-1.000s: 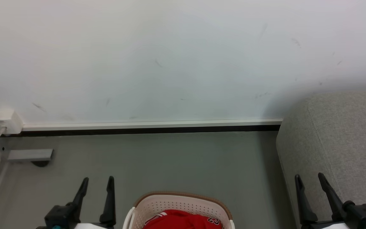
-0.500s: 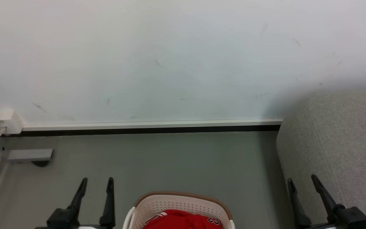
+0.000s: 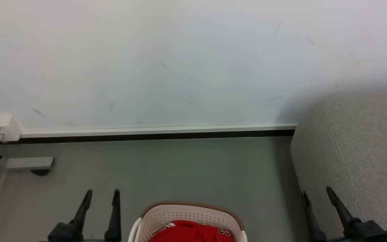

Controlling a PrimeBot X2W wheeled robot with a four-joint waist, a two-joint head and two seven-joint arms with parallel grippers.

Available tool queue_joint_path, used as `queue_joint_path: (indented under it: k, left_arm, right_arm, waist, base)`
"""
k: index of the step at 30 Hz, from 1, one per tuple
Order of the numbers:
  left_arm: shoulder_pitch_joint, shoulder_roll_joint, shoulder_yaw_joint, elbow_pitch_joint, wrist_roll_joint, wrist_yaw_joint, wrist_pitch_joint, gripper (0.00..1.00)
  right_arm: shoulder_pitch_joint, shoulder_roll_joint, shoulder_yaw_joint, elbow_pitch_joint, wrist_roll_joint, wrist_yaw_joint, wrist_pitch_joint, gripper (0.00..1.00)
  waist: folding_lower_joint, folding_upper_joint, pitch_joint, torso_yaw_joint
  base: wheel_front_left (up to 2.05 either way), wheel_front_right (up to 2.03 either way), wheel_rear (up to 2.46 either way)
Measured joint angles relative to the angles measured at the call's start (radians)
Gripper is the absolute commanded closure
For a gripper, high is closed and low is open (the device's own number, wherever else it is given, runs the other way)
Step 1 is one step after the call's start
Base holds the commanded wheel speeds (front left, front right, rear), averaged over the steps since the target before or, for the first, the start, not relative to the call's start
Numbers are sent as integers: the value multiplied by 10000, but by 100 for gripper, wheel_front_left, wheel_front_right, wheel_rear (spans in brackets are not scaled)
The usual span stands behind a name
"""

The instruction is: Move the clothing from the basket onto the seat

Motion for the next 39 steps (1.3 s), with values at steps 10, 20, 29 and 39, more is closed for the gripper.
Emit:
queue_joint_path:
  k: [10, 20, 29, 39]
  left_arm:
    - [-402, -79, -249, -4, 268, -222, -2, 0]
    - [-2797, -136, -1524, 1057, 803, -491, -2, 0]
    - [-4530, -71, -2313, 2936, 1250, -721, 698, 0]
    - [-5572, 123, -2890, 4322, 1639, -880, 3158, 0]
  right_arm:
    - [-449, 12, -272, -552, 23, 0, -21, 0]
    - [-1849, 17, -671, -1691, 117, 4, -23, 0]
    - [-2733, 17, -807, -2173, 255, 10, -23, 0]
    - [-3316, 23, -905, -2479, 782, 10, -23, 0]
  waist:
    - [0, 0, 645, -100]
    - [1, 0, 2902, -293]
    - [3, 0, 4941, -692]
    - [3, 0, 6268, -1210]
  base:
    - [0, 0, 0]
    - [0, 0, 0]
    - [0, 0, 0]
    - [0, 0, 0]
